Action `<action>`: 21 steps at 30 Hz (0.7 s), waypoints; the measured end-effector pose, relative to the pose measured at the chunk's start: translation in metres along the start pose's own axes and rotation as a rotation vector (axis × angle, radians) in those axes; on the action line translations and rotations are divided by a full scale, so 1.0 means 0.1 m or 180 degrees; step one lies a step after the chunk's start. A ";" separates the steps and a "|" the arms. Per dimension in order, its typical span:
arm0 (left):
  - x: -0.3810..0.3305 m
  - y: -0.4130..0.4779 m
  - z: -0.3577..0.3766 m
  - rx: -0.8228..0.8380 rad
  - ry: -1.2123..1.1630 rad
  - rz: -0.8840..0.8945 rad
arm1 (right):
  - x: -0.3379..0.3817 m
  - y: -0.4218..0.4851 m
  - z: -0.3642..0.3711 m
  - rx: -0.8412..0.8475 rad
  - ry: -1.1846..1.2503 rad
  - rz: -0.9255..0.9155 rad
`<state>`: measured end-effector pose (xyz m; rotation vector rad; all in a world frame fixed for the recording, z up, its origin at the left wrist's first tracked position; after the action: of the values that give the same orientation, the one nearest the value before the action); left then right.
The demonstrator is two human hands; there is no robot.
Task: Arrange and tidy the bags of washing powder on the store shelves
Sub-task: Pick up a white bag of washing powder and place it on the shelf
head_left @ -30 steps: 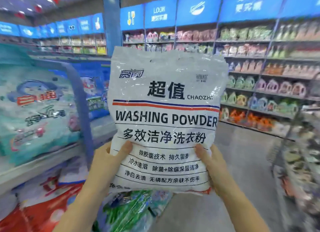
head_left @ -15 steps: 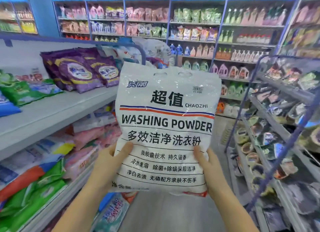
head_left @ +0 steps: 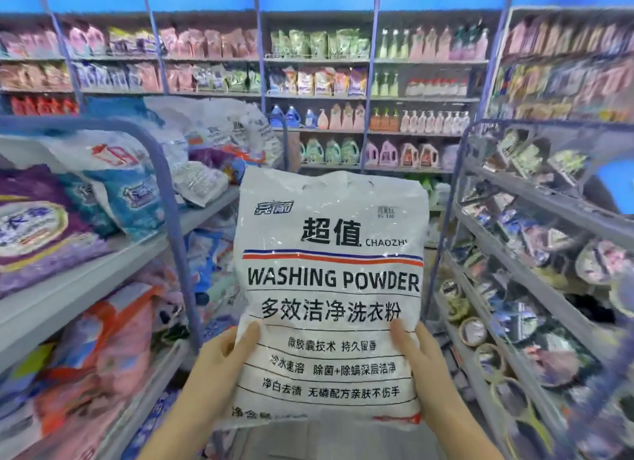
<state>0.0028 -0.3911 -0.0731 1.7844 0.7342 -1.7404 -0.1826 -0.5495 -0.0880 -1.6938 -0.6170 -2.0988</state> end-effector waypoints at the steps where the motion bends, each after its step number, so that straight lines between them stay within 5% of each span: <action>1: 0.03 0.24 0.10 -0.0062 -0.0025 -0.0009 | -0.05 0.27 -0.04 0.0028 -0.0034 -0.0009; 14: -0.12 3.10 1.25 -0.1108 0.0259 0.0280 | -0.20 3.92 -0.42 0.0816 -0.0260 0.0166; 21: -0.08 4.54 1.25 -0.1465 0.0250 0.0147 | -0.42 5.57 -0.06 0.1129 -0.0384 0.0186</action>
<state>0.2351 -0.8012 -0.0665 1.5411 1.0223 -1.3400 0.1225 -1.0172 -0.0729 -1.6182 -0.9044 -1.7324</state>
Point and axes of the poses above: each hand's wrist, its own y-axis towards the middle knuckle, its own z-axis out of the palm, x = y × z, the point moved 1 cm from there along y, towards the middle knuckle, and after that the axes turned 1 degree about y, right-handed, at the moved point
